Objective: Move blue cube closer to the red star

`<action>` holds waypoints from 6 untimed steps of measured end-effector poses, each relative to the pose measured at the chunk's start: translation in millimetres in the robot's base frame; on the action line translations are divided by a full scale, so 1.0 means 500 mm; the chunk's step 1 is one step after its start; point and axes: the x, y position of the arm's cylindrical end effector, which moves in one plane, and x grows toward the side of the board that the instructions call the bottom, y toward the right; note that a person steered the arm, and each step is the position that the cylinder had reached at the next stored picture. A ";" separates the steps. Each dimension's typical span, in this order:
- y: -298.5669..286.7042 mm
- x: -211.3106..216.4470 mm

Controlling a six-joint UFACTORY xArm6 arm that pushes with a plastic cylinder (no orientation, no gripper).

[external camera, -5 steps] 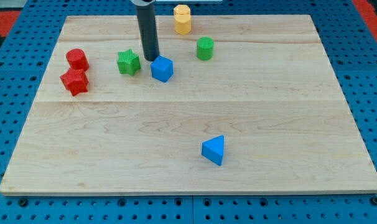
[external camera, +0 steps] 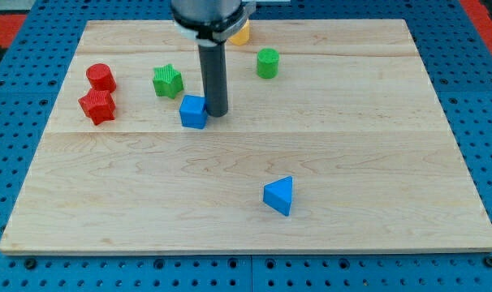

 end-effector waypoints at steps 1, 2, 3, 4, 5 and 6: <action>-0.071 0.039; -0.151 -0.012; -0.178 -0.075; -0.206 -0.065; -0.069 -0.040; 0.092 0.003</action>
